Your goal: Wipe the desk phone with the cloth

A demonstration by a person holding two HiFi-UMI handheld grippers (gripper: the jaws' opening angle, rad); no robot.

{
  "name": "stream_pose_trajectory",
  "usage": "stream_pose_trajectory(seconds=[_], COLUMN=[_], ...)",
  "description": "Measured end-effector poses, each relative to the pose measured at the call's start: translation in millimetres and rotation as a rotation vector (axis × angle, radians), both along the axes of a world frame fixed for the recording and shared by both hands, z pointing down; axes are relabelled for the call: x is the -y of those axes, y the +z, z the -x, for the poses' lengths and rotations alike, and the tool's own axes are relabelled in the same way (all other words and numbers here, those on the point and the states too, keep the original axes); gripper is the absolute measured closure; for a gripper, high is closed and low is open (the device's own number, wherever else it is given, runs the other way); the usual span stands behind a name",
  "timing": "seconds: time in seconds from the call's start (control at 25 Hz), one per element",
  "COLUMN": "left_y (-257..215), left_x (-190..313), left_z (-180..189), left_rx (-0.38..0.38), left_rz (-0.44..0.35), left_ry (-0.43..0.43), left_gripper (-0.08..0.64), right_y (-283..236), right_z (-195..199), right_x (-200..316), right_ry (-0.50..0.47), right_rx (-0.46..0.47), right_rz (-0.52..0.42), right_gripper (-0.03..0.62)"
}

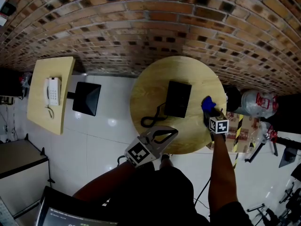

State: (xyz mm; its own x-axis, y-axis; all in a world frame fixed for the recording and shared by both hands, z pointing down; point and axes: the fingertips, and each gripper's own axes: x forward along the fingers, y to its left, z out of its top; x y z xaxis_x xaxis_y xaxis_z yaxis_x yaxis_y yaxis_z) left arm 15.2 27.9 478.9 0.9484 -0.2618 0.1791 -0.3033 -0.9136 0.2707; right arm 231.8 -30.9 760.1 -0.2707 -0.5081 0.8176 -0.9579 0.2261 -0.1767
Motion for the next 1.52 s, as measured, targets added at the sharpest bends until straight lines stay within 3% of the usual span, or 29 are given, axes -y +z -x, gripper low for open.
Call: stream_pose_trajectory(seconds=[0.32, 0.44, 0.68, 0.92, 1.04, 1.24, 1.32, 1.52], left_y=[-4, -11, -32, -65, -83, -95, -96, -93], left_x=[-12, -16, -14, -28, -43, -68, -79, -114], left_z=[1, 2, 1, -5, -7, -5, -2, 9], left_rx=[-0.008, -0.018, -0.033, -0.053, -0.064, -0.049, -0.046, -0.042], left_rz=[0.006, -0.017, -0.058, -0.112, -0.139, -0.194, -0.202, -0.181], left_ry=[-0.012, -0.014, -0.039, -0.041, -0.041, -0.043, -0.048, -0.064], left_gripper=[0.572, 0.572, 0.571, 0.572, 0.571, 0.572, 0.571, 0.571], right_y=[2, -15, -110, -235, -297, -340, -346, -352], right_z=[1, 5, 24, 89, 122, 145, 149, 173], right_x=[2, 5, 21, -11, -46, -98, -116, -165], right_ry=[-0.027, -0.024, -0.068, -0.245, -0.302, -0.341, -0.325, -0.356], right_rx=[-0.034, 0.0, 0.044, 0.142, 0.214, 0.277, 0.322, 0.409], right_rz=[0.011, -0.031, -0.25, -0.526, -0.655, -0.727, -0.735, -0.715], right_gripper=[0.279, 0.27, 0.27, 0.274, 0.313, 0.538, 0.59, 0.592])
